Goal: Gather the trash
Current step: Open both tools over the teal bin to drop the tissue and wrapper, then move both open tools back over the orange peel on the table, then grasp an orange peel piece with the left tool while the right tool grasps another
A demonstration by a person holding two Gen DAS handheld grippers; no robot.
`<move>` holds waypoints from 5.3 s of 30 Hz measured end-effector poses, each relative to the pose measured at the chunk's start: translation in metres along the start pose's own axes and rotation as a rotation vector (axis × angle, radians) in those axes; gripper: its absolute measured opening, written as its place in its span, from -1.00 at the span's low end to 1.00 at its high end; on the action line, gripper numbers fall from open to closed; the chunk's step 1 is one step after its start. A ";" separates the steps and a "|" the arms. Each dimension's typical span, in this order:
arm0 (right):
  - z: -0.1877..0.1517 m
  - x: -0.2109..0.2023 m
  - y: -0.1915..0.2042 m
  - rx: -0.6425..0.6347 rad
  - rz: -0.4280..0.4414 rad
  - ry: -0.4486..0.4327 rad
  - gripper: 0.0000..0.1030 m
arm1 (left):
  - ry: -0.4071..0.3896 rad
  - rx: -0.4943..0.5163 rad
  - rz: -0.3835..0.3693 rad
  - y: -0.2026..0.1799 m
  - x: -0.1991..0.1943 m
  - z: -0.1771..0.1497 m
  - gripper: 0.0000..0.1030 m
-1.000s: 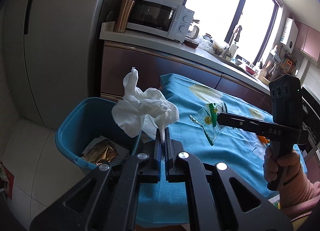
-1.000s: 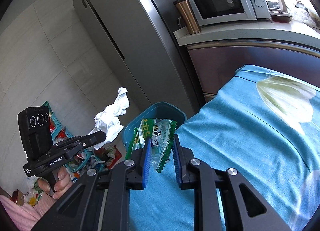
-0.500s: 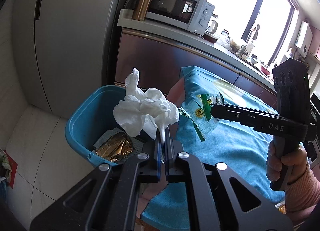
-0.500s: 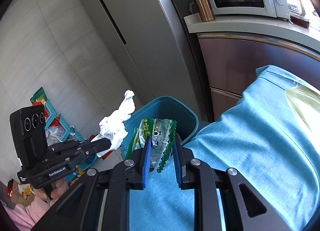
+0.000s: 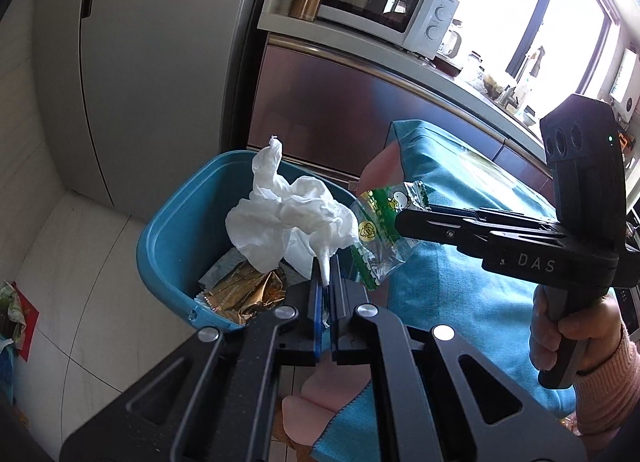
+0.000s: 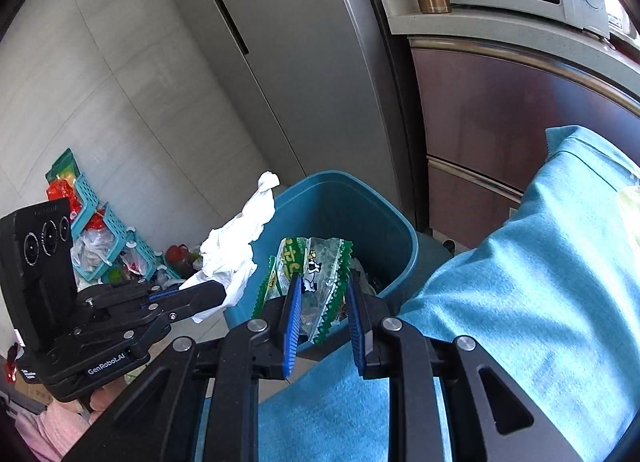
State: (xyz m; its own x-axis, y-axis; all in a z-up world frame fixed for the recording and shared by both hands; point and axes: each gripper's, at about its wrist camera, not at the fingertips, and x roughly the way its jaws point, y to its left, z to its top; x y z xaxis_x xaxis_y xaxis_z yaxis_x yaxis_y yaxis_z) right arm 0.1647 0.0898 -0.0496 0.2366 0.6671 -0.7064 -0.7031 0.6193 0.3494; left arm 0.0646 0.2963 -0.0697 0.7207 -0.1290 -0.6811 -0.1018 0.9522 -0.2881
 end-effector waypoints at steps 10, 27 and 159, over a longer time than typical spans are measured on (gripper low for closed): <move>0.010 0.026 0.005 -0.019 -0.048 0.062 -0.58 | 0.041 -0.022 0.032 0.012 0.027 0.004 -0.94; 0.014 0.046 -0.006 0.022 -0.060 0.093 -0.54 | 0.106 -0.081 0.043 0.025 0.067 0.004 -0.72; -0.249 -0.280 -0.211 0.593 -0.370 -0.352 -0.70 | 0.381 0.431 -0.547 -0.395 0.122 -0.068 -0.59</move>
State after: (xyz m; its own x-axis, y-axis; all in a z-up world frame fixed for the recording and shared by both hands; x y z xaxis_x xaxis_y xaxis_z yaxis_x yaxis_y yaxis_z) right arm 0.0796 -0.3304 -0.0791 0.6544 0.4049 -0.6386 -0.0846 0.8784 0.4703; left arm 0.1459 -0.1145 -0.0843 0.2994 -0.6212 -0.7242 0.5298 0.7395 -0.4154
